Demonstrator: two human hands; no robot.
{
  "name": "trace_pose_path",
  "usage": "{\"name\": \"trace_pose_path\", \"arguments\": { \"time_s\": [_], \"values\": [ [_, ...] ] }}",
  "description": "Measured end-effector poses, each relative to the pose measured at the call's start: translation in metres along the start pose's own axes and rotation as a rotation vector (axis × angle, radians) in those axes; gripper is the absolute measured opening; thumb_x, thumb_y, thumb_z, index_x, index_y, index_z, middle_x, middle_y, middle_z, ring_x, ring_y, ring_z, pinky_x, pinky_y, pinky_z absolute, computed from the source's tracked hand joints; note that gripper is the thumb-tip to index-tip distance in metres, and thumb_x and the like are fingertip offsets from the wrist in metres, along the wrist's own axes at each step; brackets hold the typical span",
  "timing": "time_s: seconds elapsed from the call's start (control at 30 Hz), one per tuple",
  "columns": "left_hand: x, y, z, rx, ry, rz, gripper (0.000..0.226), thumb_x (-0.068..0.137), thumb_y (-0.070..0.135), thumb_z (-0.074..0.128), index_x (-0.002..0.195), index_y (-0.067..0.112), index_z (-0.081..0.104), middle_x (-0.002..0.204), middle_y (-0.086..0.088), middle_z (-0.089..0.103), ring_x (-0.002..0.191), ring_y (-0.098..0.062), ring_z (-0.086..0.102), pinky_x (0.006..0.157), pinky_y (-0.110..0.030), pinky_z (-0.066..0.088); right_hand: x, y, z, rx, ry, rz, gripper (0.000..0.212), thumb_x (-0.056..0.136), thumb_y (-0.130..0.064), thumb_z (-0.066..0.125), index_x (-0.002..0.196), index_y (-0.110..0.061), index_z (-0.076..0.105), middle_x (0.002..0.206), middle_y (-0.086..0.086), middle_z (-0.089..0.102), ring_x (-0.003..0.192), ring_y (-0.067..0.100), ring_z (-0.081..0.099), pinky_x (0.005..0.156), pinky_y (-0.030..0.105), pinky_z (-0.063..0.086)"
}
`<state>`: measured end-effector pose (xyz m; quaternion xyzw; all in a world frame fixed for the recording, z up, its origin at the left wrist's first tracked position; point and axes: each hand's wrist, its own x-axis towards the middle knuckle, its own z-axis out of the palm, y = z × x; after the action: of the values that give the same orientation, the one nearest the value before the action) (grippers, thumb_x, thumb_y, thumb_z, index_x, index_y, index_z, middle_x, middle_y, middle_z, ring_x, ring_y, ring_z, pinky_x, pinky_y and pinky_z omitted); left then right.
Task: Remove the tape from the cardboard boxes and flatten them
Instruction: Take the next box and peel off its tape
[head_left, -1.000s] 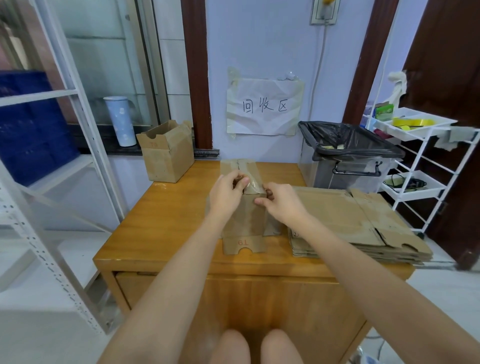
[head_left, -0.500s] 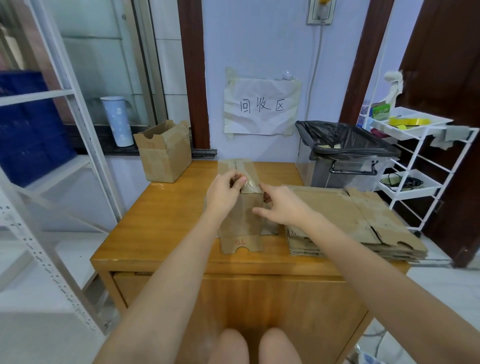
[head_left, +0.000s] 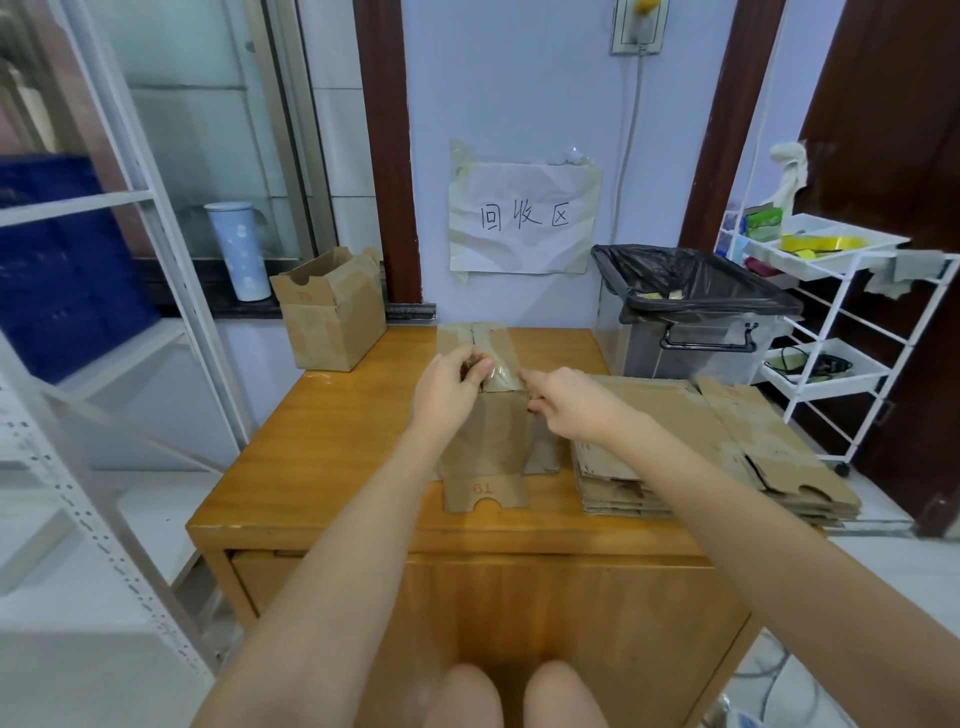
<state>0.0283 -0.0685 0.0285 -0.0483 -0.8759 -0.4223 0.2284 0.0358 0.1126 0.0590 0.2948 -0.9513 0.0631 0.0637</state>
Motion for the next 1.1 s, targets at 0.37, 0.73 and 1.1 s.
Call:
{"name": "trace_pose_path", "arguments": {
  "time_s": [0.37,0.73,1.1],
  "values": [
    [-0.003,0.004,-0.005,-0.057,-0.010,-0.031,0.014,0.096,0.027,0.053,0.087,0.023,0.062,0.088,0.005,0.064,0.094,-0.018,0.057,0.085,-0.043,0.049,-0.001,0.013,-0.037,-0.255,0.096,-0.125,0.023,0.098,-0.015,0.044,0.110,-0.017,0.063,0.105,-0.002,0.071,0.098,0.024,0.062,0.070,0.028,0.037],
    [-0.007,0.012,-0.010,-0.199,0.005,-0.096,0.014,0.097,0.020,0.052,0.087,0.019,0.061,0.086,0.009,0.067,0.088,-0.016,0.062,0.089,-0.041,0.050,0.013,0.022,-0.048,-0.035,0.161,-0.052,0.018,0.094,-0.014,0.053,0.100,-0.010,0.070,0.098,0.005,0.072,0.095,0.026,0.063,0.083,0.038,0.048],
    [0.005,0.028,-0.016,-0.349,-0.025,-0.258,0.018,0.099,0.016,0.047,0.083,0.014,0.054,0.075,0.002,0.068,0.083,-0.021,0.067,0.089,-0.037,0.050,0.026,0.011,-0.042,0.775,0.206,0.287,0.013,0.095,-0.006,0.050,0.086,-0.005,0.060,0.093,0.014,0.071,0.089,0.024,0.069,0.084,0.041,0.056]
  ]
}}
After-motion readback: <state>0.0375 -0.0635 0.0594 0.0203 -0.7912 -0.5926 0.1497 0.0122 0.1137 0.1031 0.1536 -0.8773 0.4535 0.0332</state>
